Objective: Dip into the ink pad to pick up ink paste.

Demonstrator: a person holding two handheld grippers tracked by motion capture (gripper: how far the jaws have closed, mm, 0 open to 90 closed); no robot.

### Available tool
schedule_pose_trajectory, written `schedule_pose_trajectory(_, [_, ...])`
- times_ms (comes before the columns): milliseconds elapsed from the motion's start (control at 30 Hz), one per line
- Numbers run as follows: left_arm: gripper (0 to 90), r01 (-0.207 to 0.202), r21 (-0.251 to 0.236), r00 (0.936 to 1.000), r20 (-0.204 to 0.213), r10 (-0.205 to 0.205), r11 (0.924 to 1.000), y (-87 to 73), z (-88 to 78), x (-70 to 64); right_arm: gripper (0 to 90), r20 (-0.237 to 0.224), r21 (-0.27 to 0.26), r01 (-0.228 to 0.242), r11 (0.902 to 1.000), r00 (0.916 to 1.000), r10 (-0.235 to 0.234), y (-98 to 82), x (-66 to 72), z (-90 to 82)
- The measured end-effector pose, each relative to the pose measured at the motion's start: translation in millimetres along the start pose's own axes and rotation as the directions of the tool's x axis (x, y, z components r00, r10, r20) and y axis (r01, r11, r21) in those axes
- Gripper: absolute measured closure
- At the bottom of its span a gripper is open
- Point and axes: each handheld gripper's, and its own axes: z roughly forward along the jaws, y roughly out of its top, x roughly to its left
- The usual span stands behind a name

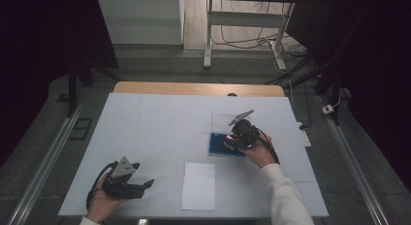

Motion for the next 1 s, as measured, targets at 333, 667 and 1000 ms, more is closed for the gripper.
schedule_pose_trajectory(333, [21.6, 0.002, 0.0, 1.0, -0.002, -0.002, 1.0, 0.0, 0.2, 0.4, 70.8, 0.005, -0.017, 0.004, 0.9998, 1.0, -0.004, -2.7, 0.7, 0.1])
schedule_pose_trajectory(667, [21.6, 0.006, 0.002, 1.0, -0.001, -0.006, 1.0, 0.3, 1.5, 0.5, 70.7, 0.007, -0.053, -0.003, 0.9986, 1.0, 0.003, -7.9, 1.0, -0.1])
schedule_pose_trajectory(1000, [21.6, 0.011, -0.003, 0.9999, -0.008, -0.011, 0.9999, 0.0, -0.7, 3.5, 70.2, -0.012, -0.123, 0.002, 0.9924, 0.9999, -0.004, -3.8, 4.0, -9.9])
